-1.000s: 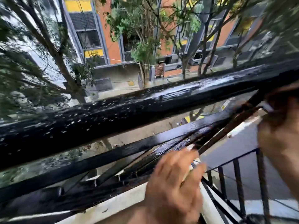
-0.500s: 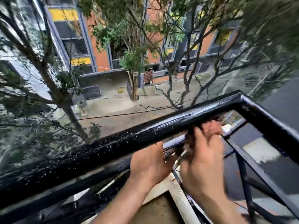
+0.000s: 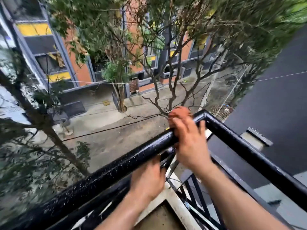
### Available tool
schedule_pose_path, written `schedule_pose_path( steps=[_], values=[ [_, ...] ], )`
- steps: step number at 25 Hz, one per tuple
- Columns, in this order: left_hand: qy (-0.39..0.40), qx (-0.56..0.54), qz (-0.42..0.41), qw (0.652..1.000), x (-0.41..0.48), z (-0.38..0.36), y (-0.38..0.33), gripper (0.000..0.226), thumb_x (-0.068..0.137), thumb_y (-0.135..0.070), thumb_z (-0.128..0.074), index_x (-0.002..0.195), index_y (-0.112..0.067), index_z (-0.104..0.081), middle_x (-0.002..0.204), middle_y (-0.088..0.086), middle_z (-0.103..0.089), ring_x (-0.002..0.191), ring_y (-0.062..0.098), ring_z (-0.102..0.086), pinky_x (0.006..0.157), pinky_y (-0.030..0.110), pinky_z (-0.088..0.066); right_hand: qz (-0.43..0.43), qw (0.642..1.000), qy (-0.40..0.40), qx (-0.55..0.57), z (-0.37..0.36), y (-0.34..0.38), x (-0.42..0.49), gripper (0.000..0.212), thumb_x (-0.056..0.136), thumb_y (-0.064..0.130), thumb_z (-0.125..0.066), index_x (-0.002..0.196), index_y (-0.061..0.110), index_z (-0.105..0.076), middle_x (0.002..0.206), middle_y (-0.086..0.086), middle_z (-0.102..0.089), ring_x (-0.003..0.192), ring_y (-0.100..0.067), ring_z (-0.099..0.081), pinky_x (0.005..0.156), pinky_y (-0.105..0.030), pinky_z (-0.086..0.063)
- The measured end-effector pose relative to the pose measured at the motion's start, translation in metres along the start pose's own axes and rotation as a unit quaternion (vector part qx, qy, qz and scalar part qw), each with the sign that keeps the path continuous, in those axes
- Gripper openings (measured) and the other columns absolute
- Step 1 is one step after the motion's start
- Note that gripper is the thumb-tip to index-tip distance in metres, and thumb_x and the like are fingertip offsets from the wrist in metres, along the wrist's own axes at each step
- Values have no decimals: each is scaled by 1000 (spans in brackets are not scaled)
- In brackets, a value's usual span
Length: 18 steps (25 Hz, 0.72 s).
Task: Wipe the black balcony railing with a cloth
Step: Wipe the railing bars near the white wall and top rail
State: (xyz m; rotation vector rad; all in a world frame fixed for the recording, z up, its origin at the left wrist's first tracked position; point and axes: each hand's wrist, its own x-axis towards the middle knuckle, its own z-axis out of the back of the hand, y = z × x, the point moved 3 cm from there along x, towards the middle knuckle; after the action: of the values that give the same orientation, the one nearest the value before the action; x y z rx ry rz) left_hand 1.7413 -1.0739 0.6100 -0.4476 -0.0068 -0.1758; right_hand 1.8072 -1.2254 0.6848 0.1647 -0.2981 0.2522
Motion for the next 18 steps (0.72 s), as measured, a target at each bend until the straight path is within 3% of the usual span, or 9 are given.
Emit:
schedule_pose_path(
  steps=[3,5,9,12,13,15,17,18],
  values=[
    [-136,-88,-210,964,11,50,-67,25,94,-22,-53,114,-10,-61,107,6,-66,98,25,-62,82,37,-56,-150,977,52,-142,36,-81,30,70,75,38,-66,138,20,-43,125,-16,-52,125,-36,-48,119,-69,-10],
    [-183,-112,-243,946,33,66,-92,26,92,-17,-56,115,-6,-63,109,8,-66,102,23,-61,86,33,-54,-233,954,98,-161,50,-96,22,53,80,42,-60,126,18,-50,117,-18,-58,117,-36,-54,117,-66,-16],
    [-84,-103,-223,966,72,40,-114,44,90,-25,-52,129,-5,-54,125,11,-61,115,27,-57,94,41,-54,-348,913,64,-205,79,-116,-77,49,74,32,-67,117,15,-50,114,-27,-56,107,-43,-54,105,-59,-33],
    [13,-79,-222,972,89,-5,-120,47,90,-22,-51,133,-3,-51,130,14,-54,122,30,-50,106,43,-46,-405,893,-67,-182,94,-131,-146,53,64,7,-74,113,9,-56,103,-30,-50,97,-45,-48,89,-56,-41],
    [37,-82,-207,974,93,-15,-121,47,90,-20,-50,134,-3,-49,132,15,-53,124,31,-48,109,42,-42,-390,899,-121,-159,87,-127,-154,53,62,-1,-74,113,7,-61,102,-29,-49,95,-45,-46,85,-55,-41],
    [91,-121,-146,978,105,-33,-125,47,87,-17,-47,132,-5,-49,132,14,-53,126,31,-48,110,40,-40,-278,935,-178,-130,58,-111,-144,55,60,-6,-79,112,10,-71,99,-25,-52,91,-43,-49,78,-51,-41],
    [130,-183,-58,973,117,-44,-121,47,80,-24,-42,124,-14,-54,125,11,-62,118,30,-57,101,40,-48,-162,976,-121,-81,16,-95,-103,57,63,3,-84,118,16,-71,100,-20,-58,89,-40,-55,76,-46,-46],
    [125,-211,-20,969,124,-51,-116,44,80,-28,-43,120,-18,-57,119,10,-67,111,30,-62,93,40,-52,-149,986,-57,-40,-7,-91,-76,61,68,9,-81,126,20,-68,106,-16,-60,92,-39,-57,77,-45,-49]
  ],
)
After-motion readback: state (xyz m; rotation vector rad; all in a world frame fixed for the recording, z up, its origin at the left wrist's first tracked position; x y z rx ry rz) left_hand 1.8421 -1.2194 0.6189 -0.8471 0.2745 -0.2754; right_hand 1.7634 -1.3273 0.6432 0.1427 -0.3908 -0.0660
